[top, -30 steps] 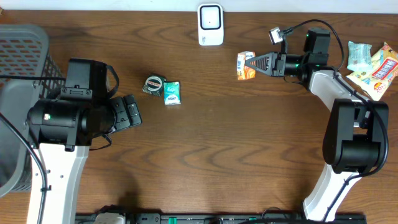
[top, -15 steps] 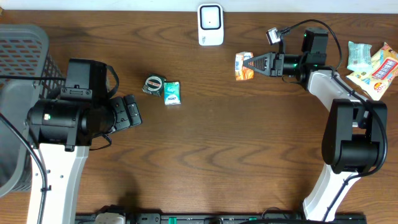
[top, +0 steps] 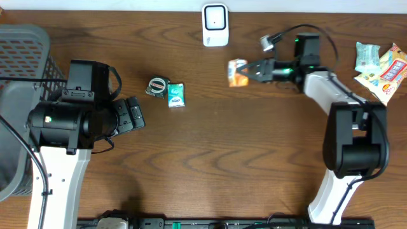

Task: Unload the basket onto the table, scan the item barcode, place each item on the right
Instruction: 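Raise the Kleenex pack in front of the scanner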

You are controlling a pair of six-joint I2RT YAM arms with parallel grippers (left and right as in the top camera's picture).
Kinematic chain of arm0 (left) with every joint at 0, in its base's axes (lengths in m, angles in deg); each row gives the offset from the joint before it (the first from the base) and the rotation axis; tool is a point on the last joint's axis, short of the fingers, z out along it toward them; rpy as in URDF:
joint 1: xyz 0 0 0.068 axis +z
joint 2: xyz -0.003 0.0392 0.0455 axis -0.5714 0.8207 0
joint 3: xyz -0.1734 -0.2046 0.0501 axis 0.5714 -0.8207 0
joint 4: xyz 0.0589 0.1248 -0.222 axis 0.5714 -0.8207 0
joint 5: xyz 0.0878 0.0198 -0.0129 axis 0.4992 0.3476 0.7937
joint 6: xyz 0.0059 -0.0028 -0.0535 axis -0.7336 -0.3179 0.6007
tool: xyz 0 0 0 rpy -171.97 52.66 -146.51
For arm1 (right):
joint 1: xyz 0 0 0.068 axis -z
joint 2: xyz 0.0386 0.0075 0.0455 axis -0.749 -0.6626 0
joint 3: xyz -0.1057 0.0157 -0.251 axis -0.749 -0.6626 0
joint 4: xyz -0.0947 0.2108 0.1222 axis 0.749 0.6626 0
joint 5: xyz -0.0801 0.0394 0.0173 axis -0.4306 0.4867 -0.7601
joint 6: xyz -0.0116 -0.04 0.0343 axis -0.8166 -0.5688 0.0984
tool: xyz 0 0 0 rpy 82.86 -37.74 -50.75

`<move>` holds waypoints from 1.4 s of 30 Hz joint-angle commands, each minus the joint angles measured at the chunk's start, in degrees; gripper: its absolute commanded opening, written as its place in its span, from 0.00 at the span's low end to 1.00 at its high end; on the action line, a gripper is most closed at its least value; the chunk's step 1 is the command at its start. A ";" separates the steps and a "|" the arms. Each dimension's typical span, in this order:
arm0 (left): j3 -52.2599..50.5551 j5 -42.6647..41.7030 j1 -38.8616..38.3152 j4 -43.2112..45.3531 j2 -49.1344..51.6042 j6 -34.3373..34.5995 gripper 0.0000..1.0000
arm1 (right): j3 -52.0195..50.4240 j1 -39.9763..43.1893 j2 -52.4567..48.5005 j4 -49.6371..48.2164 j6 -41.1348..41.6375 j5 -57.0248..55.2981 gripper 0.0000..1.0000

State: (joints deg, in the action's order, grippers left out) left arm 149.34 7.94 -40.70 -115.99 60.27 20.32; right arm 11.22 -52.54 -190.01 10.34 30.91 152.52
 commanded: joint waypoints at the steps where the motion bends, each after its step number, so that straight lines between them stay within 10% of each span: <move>1: 0.24 0.17 0.02 -0.17 -0.04 0.11 0.98 | 0.33 -4.52 -0.11 5.29 -7.74 -23.43 0.01; 8: 0.24 0.17 0.02 -0.17 -0.04 0.11 0.98 | 14.36 -8.31 0.15 26.40 -26.21 -61.42 0.01; 13: 0.24 0.17 0.02 -0.17 -0.04 0.09 0.98 | 19.78 -12.44 0.15 20.70 -38.75 -80.67 0.01; 23: 0.24 0.17 0.02 -0.17 -0.04 0.09 0.98 | 21.70 -15.15 -1.66 1.84 -41.07 -76.37 0.01; 34: 0.24 0.17 0.02 -0.15 -0.04 0.11 0.98 | 48.61 -15.19 -16.90 10.73 -39.30 -71.67 0.01; 42: 0.24 0.17 0.02 -0.17 -0.04 0.11 0.97 | 54.84 -17.62 -25.44 9.01 -56.87 -78.64 0.01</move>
State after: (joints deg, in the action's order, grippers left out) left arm 149.34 7.94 -40.70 -116.03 60.27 20.32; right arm 64.49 -68.27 -214.00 20.11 -19.53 78.64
